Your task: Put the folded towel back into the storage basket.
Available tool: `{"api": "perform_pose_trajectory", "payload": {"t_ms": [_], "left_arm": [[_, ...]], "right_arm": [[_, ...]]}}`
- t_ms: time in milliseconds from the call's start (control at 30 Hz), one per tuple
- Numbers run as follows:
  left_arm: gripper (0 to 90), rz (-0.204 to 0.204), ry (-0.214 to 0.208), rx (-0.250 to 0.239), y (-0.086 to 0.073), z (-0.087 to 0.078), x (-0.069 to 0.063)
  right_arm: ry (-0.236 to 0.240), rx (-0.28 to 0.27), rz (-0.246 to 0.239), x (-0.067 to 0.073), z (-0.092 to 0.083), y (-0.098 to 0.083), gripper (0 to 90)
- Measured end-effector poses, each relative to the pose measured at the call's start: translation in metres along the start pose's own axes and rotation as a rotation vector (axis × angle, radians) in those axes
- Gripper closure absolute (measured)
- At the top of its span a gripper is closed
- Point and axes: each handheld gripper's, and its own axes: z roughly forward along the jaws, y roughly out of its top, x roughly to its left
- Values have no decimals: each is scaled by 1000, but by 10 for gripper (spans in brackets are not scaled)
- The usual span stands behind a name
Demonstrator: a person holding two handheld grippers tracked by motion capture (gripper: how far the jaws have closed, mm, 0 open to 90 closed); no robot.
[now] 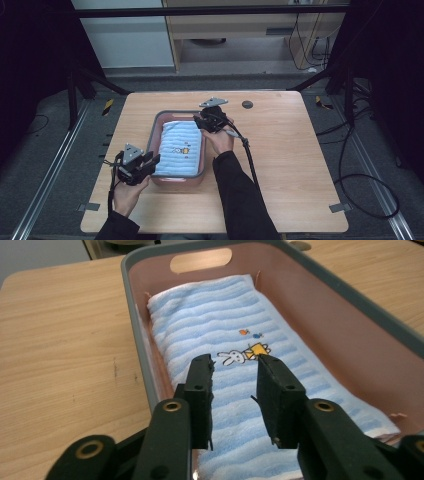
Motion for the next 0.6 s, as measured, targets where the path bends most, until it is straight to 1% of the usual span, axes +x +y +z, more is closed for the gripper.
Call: {"api": "perform_pose_trajectory", "payload": {"t_ms": [133, 167, 267, 333, 467, 600], "left_arm": [[589, 4, -14, -28, 4, -6, -1], [579, -1, -23, -39, 5, -7, -1], [553, -3, -27, -48, 7, -11, 0], [530, -2, -27, -51, 7, -12, 1], [470, -2, -25, -58, 7, -13, 4], [426, 8, -28, -58, 8, -14, 7]], "right_arm": [[-8, -37, 3, -4, -17, 2, 538], [-14, -50, 0, -6, -21, 2, 509], [-24, -72, 9, -11, -37, 1, 432], [-32, -84, 13, -15, -46, 0, 403], [-49, -104, 27, -26, -67, -5, 328], [-76, -114, 30, -36, -86, -16, 278]]}}
